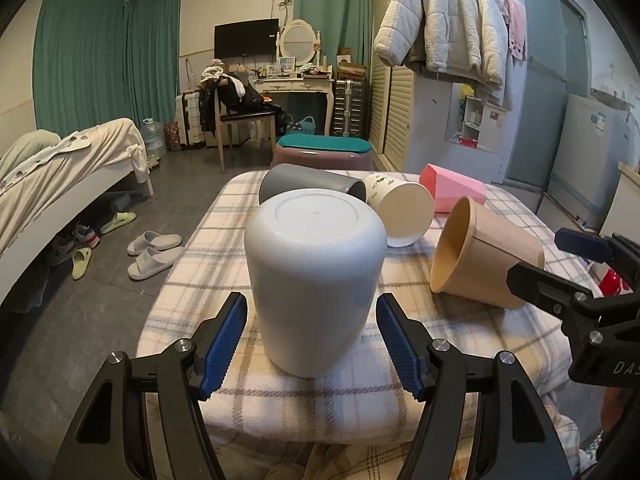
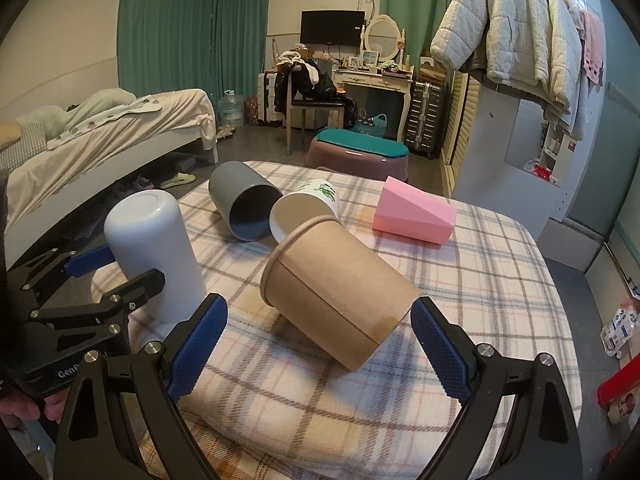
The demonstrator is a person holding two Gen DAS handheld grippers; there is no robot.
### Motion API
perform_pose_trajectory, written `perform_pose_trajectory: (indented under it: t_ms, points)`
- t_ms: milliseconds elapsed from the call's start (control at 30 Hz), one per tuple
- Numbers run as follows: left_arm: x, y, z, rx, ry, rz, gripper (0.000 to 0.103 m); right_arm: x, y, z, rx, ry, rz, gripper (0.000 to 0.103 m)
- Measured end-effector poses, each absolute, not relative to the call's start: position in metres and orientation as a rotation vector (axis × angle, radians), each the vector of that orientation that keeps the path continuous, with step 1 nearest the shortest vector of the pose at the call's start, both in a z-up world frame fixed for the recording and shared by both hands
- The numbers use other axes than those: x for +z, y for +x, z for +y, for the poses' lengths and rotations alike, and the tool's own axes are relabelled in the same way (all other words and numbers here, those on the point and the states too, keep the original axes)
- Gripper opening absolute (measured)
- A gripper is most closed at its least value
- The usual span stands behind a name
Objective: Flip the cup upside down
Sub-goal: 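Open the right gripper and withdraw it from the inverted white cup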
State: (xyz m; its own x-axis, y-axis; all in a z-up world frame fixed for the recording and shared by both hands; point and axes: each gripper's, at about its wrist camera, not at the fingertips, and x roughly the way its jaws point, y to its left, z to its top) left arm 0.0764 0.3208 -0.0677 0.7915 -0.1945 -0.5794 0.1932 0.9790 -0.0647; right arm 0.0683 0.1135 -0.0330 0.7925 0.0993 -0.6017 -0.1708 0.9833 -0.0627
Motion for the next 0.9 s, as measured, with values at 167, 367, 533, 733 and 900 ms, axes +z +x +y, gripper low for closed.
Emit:
perform_pose_trajectory:
  t_ms: [167,367,533,733,900]
  points:
    - [-0.060,0.065,0.324,-0.218,0.008,0.588,0.077,-0.027,0.061,0.117,0.144,-0.111,0.622,0.093]
    - [-0.048,0.054,0.331,-0.220,-0.004,0.552,0.077,-0.018,0.046,0.120,0.144,-0.105,0.594,0.093]
    - [-0.037,0.043,0.335,-0.227,0.000,0.522,0.077,-0.008,0.030,0.120,0.136,-0.094,0.561,0.093]
    - [-0.030,0.035,0.338,-0.229,0.012,0.496,0.077,0.001,0.008,0.118,0.130,-0.071,0.528,0.093]
    - [-0.032,0.024,0.344,-0.197,0.014,0.474,0.094,-0.004,-0.004,0.121,0.137,-0.056,0.519,0.093]
